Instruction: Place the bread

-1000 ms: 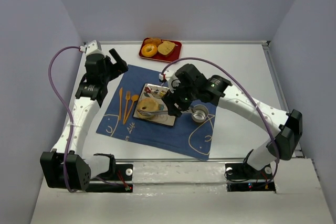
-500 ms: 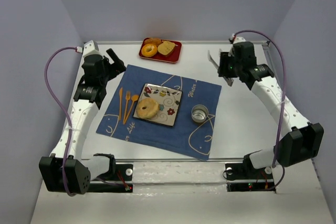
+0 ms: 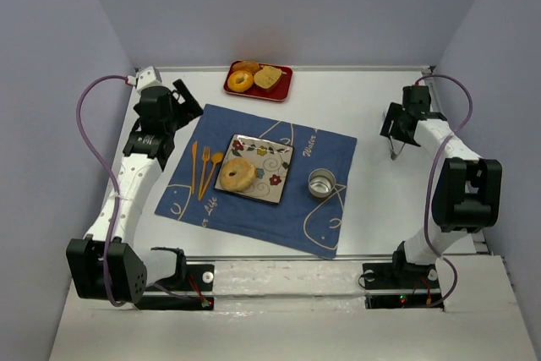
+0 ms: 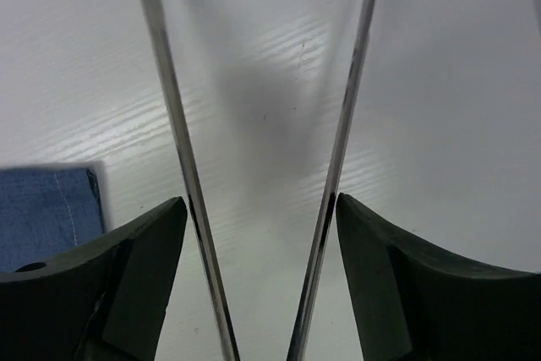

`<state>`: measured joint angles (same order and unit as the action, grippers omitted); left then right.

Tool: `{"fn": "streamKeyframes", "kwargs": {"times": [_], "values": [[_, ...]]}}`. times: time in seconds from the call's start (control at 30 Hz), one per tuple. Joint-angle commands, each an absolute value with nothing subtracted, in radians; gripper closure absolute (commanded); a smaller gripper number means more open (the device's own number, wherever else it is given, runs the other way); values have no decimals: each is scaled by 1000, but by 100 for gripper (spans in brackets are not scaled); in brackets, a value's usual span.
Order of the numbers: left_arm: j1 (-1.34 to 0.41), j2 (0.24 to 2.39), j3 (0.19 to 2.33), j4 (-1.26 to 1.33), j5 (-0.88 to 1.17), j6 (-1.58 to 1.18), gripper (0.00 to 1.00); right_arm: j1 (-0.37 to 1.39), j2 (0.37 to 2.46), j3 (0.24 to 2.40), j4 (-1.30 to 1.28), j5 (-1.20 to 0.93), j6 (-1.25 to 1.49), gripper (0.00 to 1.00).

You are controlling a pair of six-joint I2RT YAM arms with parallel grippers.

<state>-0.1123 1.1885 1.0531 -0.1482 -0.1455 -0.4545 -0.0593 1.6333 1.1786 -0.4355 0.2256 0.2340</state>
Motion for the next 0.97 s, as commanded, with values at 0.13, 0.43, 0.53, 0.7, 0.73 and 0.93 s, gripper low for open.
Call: {"fn": "streamKeyframes", "kwargs": {"times": [0.13,0.43,0.53,0.7,0.73,0.93], "values": [[-118,1220,1085,-137,-196,-446,1,-54,1592,1118,-400,153,293,10],[-117,1210,1120,-161,-227,-439,1,-54,1358,1218,-527,161,319,0],[-115,1187,1117,-150,-248,-428,1,-54,1257,1258,-545,190,319,0],[-115,1122,1062,-114,-253,-439,1,-54,1128,1214,-537,276,333,0],[-115,1112,1049,-88,-242,-440,1,-54,1094,1195,-537,288,336,0],[-115,1049,951,-6,-201,-453,1,-54,963,1002,-459,292,357,0]]}}
